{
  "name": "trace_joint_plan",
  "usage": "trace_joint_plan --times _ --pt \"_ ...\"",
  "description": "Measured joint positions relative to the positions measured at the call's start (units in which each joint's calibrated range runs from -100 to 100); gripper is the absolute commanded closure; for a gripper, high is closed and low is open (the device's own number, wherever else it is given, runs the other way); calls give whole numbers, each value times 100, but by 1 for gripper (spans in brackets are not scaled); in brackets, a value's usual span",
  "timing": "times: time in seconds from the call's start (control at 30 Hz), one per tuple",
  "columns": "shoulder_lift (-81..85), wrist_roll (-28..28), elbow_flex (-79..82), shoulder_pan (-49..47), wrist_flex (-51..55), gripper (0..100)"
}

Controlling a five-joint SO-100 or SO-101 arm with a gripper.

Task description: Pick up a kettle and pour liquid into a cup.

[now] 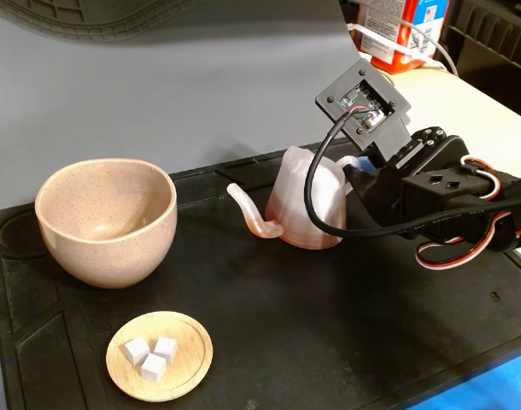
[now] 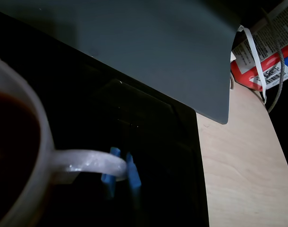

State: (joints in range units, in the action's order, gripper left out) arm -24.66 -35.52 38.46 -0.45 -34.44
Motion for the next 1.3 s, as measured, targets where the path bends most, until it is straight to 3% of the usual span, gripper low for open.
trace_joint_plan --times 0.2,0.43,0.6,0.77,0.87,1.23,1.3 --pt "582 -152 10 -121 516 99" --pt "2295 -152 19 -257 1873 99" --pt "2586 -152 -613 -688 2705 99" --pt "2586 -141 -652 -726 2801 99" --pt "2543 168 -672 -718 2801 99" --pt "1490 498 -2035 -862 2801 99" --pt "1336 828 -2337 -952 2810 99"
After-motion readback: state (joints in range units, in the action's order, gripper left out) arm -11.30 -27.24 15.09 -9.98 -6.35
